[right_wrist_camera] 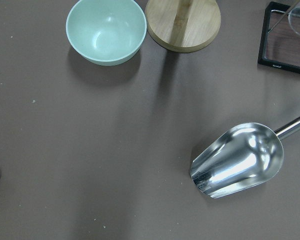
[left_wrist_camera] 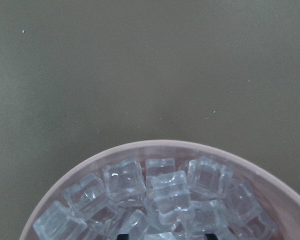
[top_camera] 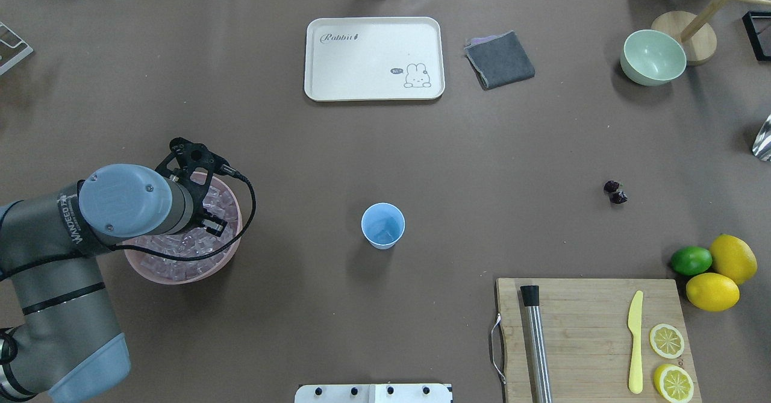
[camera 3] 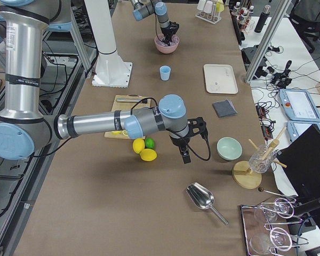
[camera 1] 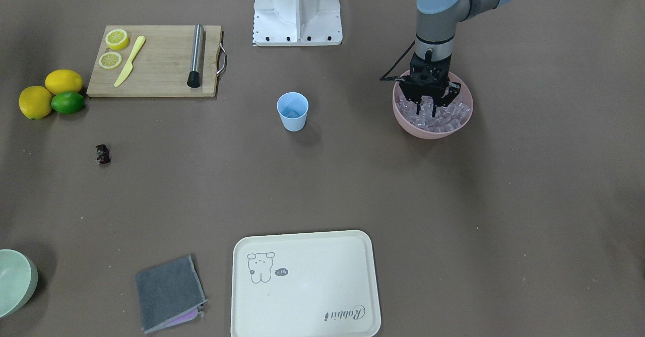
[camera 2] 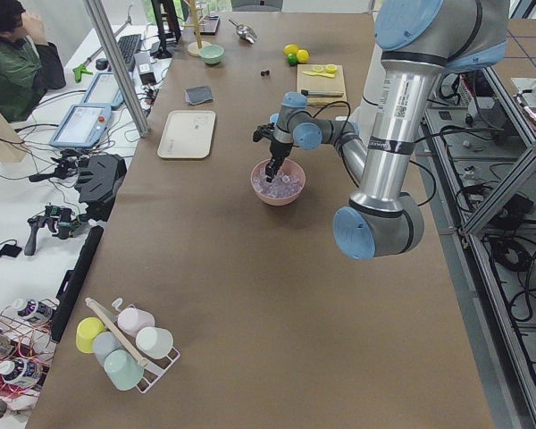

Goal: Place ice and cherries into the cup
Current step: 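Lower the left gripper into the ice and grasp another cube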

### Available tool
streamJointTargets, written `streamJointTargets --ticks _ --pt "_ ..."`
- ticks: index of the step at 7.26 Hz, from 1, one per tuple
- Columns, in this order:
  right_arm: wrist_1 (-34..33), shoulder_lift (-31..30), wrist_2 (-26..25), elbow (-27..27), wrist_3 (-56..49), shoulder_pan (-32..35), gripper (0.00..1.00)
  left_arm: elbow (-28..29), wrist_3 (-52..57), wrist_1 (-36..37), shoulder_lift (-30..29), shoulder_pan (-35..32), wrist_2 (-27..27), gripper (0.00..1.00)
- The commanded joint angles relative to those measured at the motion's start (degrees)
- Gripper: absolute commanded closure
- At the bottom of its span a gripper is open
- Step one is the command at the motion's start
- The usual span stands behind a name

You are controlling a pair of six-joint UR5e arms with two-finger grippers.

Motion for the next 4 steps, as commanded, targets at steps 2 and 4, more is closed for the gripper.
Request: streamJointTargets --ticks 2,4 --pt "0.00 0.00 0.00 0.00 -0.04 0.00 0.00 -1.15 0.00 0.09 0.05 -0.18 -0.25 1.00" --pt "0.00 0.00 0.00 0.00 -0.04 0.00 0.00 -3.35 -0.17 0.18 -0.03 -0.26 -0.51 1.00"
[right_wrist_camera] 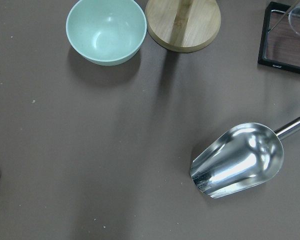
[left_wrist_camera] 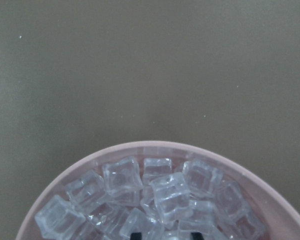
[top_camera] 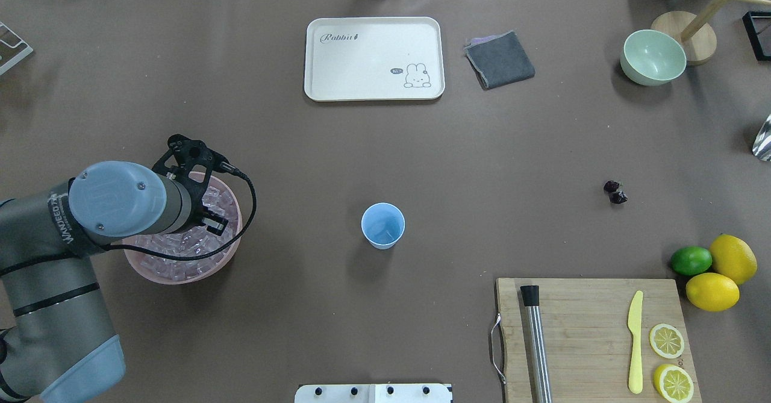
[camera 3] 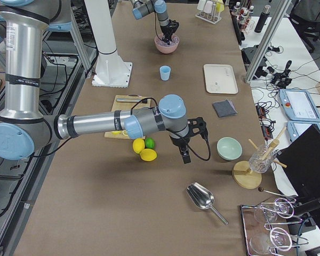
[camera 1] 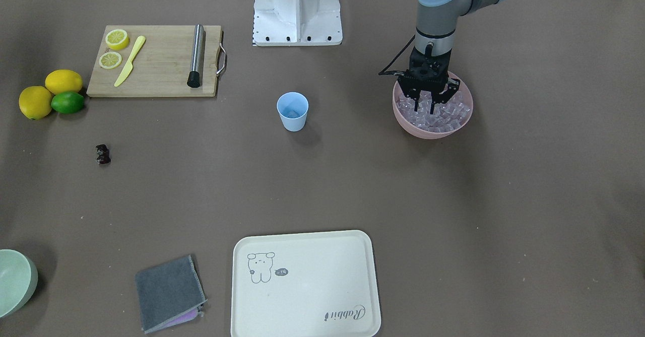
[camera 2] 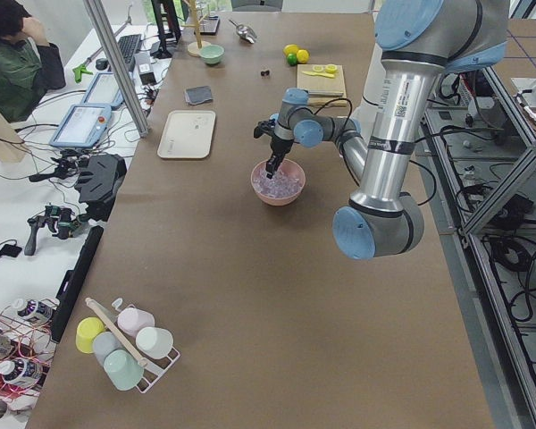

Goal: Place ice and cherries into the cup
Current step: 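Lower the left gripper into the ice and grasp another cube, then carry the ice cube with the left gripper over the blue cup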

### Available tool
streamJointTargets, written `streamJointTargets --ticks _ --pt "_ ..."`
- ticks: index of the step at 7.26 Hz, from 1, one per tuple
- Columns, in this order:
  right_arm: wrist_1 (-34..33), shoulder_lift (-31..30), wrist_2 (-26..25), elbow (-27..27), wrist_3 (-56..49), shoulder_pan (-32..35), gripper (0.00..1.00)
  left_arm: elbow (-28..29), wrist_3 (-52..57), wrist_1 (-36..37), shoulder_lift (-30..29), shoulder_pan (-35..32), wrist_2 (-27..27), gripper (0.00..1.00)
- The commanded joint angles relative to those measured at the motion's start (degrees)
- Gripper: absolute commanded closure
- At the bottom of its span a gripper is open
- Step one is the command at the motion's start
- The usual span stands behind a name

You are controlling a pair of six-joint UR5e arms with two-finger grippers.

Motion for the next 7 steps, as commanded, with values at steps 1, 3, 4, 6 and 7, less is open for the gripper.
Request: streamJointTargets --ticks 1,3,4,6,7 --pt "0.00 0.00 0.00 0.00 -0.01 0.00 0.00 -1.42 -0.92 -0.04 -0.75 -0.05 -0.13 1.00" --pt "0.00 0.00 0.00 0.00 0.08 0.00 0.00 -0.64 -7.02 -0.22 -4.43 0.21 0.04 1.00" --pt "0.00 0.00 -0.09 0.00 0.08 0.00 0.00 0.32 -10.99 -0.22 -8.02 0.65 -0.04 1.00" --pt "0.09 0.00 0.00 0.09 -0.01 0.00 0.00 4.52 -27.92 -6.40 -13.83 3.63 0.39 1.00" --pt "0.09 0.00 -0.09 0.09 -0.01 0.00 0.00 8.03 -32.35 -13.94 -14.03 4.42 0.57 1.00"
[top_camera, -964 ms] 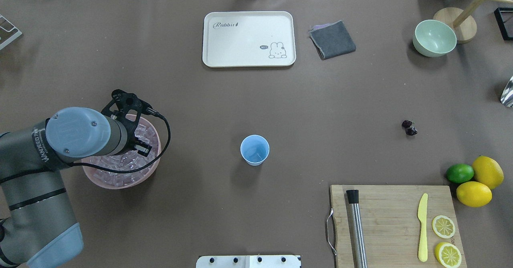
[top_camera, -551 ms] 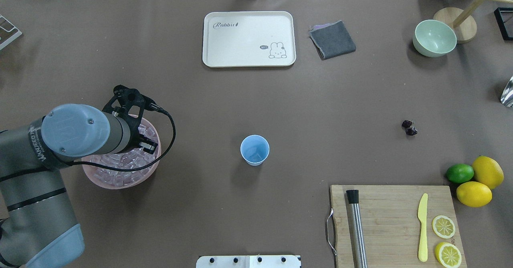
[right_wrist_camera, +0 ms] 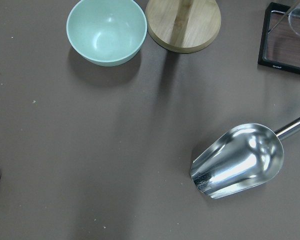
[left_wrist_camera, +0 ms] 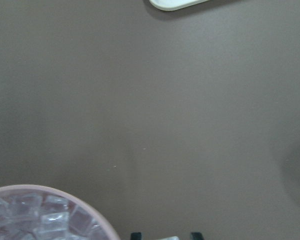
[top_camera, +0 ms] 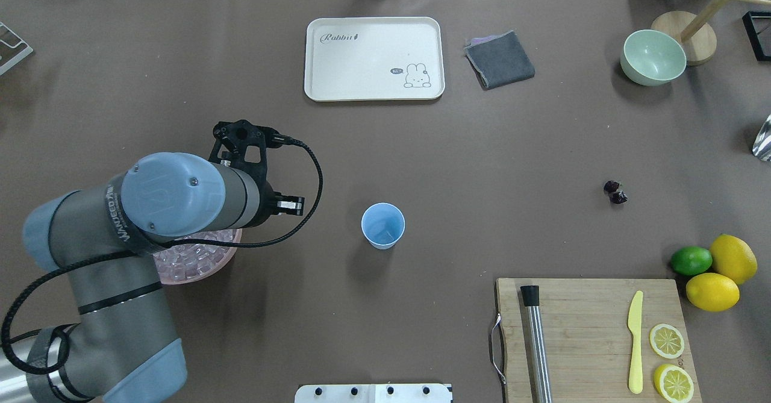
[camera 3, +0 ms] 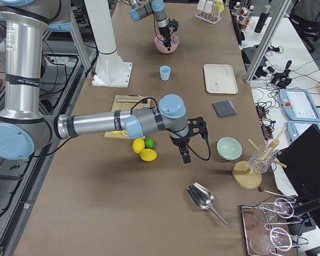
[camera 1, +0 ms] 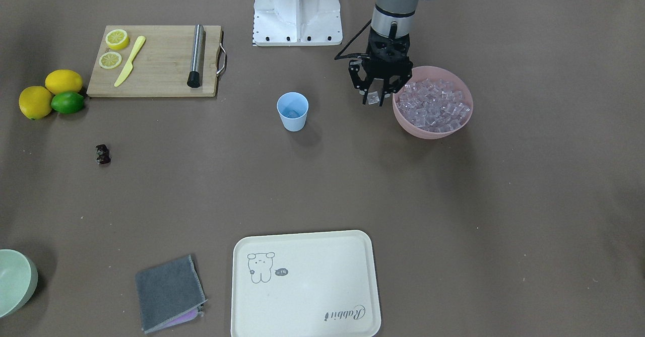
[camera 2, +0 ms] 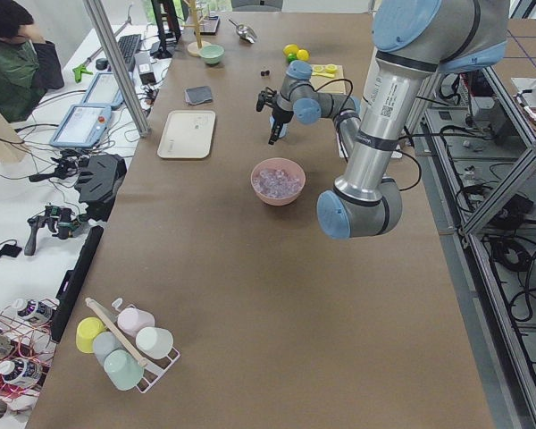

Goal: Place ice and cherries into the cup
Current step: 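Carry the ice cube with the left gripper over the blue cup, then open the left gripper to drop the ice into the cup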

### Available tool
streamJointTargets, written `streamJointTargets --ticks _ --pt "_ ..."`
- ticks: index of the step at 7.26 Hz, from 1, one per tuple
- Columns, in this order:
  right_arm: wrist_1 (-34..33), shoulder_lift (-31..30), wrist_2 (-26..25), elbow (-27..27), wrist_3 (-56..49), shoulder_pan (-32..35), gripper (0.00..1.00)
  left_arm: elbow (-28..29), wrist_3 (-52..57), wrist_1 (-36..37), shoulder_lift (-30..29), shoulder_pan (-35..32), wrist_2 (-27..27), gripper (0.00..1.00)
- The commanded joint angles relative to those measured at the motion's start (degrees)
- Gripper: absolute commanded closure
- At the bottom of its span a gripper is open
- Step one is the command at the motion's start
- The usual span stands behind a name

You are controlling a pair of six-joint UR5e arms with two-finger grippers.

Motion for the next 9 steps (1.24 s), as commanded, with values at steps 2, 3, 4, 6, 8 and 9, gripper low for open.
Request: streamJointTargets --ticks 2,3,4,6,8,9 --pt "0.03 0.00 0.02 0.36 0.06 0.00 0.00 8.69 -13.90 -12.86 -6.51 2.91 2.33 1.00" --pt "0.03 0.09 -0.06 0.36 0.06 0.00 0.00 8.62 -16.19 -13.04 -7.94 4.22 4.18 1.00" --pt "0.03 0.09 -0.06 0.36 0.06 0.00 0.00 8.62 -18.48 -13.04 -9.17 4.50 4.37 1.00" --pt "0.03 0.09 0.02 0.36 0.14 0.00 0.00 9.14 -19.38 -13.30 -9.71 8.51 9.86 1.00" --pt "0.03 0.17 0.02 0.27 0.14 0.00 0.00 9.85 -19.20 -16.28 -9.54 9.51 11.84 1.00" --pt "0.03 0.18 0.02 0.27 0.14 0.00 0.00 9.76 -18.94 -16.38 -9.54 9.33 11.76 0.70"
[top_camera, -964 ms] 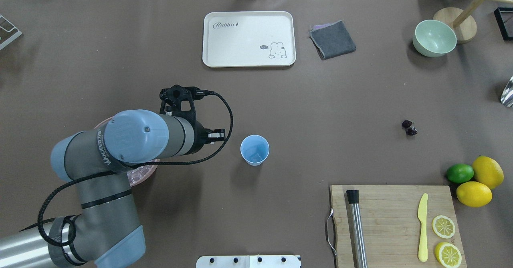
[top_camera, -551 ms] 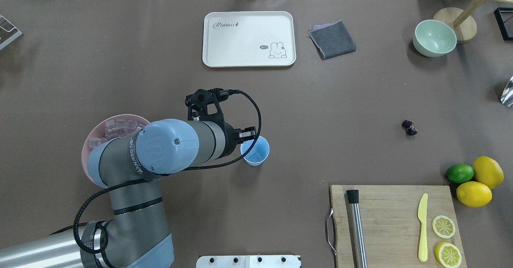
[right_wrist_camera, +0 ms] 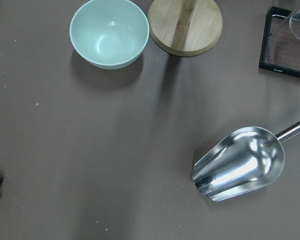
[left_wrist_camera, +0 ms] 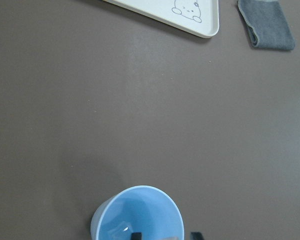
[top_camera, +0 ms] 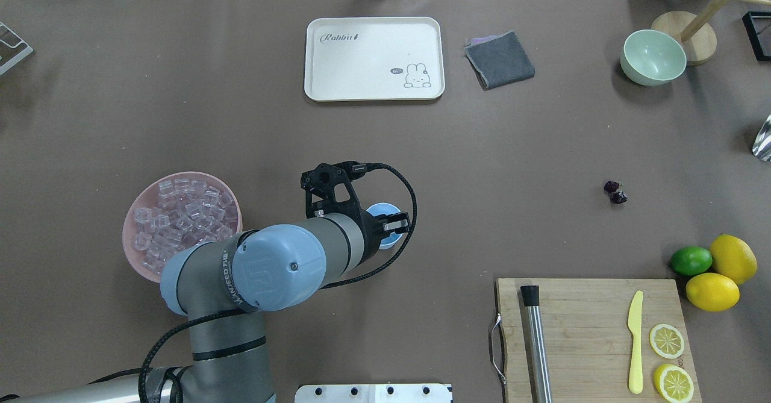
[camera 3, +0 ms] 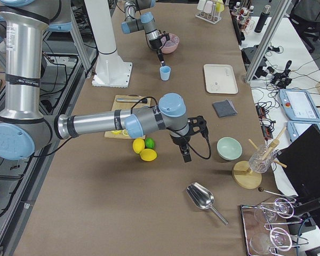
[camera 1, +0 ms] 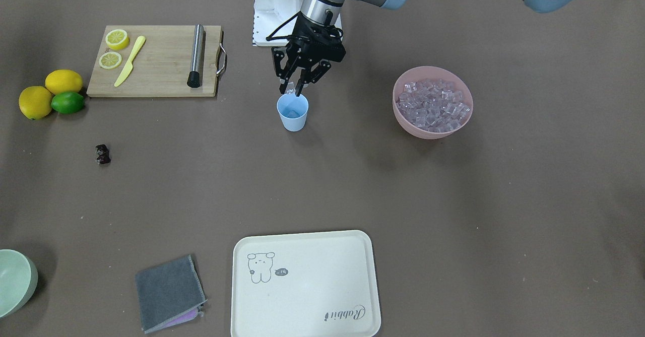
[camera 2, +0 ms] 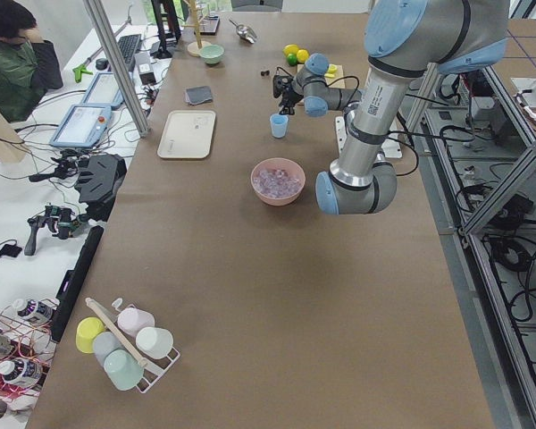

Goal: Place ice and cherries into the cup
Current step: 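Open the left gripper to drop the ice into the cup, then move the left gripper back over the pink ice bowl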

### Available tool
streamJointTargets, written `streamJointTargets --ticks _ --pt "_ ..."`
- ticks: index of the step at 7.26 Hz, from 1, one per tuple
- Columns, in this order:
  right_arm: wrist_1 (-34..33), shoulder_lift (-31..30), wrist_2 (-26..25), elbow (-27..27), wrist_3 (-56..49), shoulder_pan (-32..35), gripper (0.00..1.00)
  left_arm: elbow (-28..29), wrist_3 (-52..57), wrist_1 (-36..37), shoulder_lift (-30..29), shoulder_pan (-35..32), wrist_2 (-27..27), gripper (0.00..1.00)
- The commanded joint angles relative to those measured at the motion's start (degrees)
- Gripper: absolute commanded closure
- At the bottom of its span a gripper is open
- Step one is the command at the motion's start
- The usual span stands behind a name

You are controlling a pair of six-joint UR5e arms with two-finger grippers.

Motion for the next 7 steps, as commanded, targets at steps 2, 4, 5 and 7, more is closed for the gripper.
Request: streamJointTargets --ticks 2,4,5,7 --pt "0.00 0.03 0.00 -0.04 -0.09 0.00 0.00 -0.22 0.39 -0.65 0.04 -0.35 0.14 0.35" --pt "0.00 0.03 0.00 -0.04 -0.09 0.00 0.00 -0.48 0.39 -0.39 0.22 -0.52 -0.04 0.24" --pt "0.00 0.03 0.00 -0.04 -0.09 0.00 0.00 -1.88 0.74 -0.04 0.74 -0.96 -0.99 0.23" --pt "0.00 -0.06 0.00 -0.04 -0.09 0.00 0.00 -9.84 7.91 0.32 9.92 -1.14 -1.97 0.21"
